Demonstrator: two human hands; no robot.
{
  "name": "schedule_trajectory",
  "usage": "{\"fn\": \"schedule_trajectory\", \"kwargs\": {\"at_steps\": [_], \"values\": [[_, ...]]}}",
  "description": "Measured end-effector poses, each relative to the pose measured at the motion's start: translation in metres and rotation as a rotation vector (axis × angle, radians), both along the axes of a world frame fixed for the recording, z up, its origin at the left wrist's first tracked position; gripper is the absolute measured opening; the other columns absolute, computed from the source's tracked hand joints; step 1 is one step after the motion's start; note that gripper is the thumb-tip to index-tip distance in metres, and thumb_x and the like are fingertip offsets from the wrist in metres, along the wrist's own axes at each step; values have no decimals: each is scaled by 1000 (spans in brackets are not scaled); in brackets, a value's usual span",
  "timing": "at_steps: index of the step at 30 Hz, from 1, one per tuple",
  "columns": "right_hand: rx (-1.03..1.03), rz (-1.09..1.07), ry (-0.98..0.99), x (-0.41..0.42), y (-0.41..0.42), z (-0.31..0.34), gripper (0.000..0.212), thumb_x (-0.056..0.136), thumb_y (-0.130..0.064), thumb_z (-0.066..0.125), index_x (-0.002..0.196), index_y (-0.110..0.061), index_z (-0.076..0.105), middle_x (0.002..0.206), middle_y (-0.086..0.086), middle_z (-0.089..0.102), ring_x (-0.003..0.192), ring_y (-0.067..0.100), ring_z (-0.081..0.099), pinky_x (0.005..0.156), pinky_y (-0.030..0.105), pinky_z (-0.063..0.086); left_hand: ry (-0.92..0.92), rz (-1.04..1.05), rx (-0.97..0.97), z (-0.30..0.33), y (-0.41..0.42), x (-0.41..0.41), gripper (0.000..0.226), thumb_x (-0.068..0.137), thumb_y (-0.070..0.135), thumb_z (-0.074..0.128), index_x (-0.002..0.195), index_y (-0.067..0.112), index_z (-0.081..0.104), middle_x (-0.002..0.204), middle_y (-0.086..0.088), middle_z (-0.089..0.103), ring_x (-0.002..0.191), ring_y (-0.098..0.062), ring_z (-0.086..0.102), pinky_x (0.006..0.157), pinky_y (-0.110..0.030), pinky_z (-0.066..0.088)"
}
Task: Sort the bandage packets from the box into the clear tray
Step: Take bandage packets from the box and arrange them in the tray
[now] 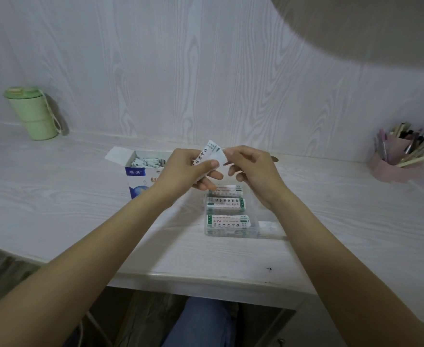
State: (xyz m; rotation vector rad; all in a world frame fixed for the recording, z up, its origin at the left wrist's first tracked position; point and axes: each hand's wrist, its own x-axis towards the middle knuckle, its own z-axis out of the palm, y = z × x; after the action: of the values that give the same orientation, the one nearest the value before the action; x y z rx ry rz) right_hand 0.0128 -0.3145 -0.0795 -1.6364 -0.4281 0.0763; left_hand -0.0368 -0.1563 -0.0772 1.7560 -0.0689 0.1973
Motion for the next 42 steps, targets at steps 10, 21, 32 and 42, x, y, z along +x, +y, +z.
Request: {"fn": "schedule_trajectory", "kwargs": {"at_steps": [10,21,32,42], "values": [[220,-37,153,9,-12,-6,9,86,1,63,80,-4,68,71,4,68,69,8,67,70,14,52,-25,134,5,4,4,2,28,101,17,39,88,10,63,74,-1,71,43,-10,61,41,-17,44],[-387,-253,-76,23,-9,-32,12,77,0,72,76,-12,73,72,-2,67,67,3,58,62,3,42,-62,169,-5,6,10,3,29,101,19,40,84,15,64,69,4,72,44,-11,61,42,-17,44],[-862,-202,-253,27,2,-36,10,83,-13,70,93,-11,73,87,0,62,82,10,52,70,20,38,-59,153,5,5,13,3,29,101,19,41,84,13,64,70,2,72,45,-12,62,41,-18,43],[-919,-114,-147,31,4,-27,9,82,-11,71,90,-8,73,84,4,68,77,14,58,69,24,43,-61,87,68,2,7,3,28,101,21,42,89,13,66,72,4,73,48,-12,64,43,-17,45]]}}
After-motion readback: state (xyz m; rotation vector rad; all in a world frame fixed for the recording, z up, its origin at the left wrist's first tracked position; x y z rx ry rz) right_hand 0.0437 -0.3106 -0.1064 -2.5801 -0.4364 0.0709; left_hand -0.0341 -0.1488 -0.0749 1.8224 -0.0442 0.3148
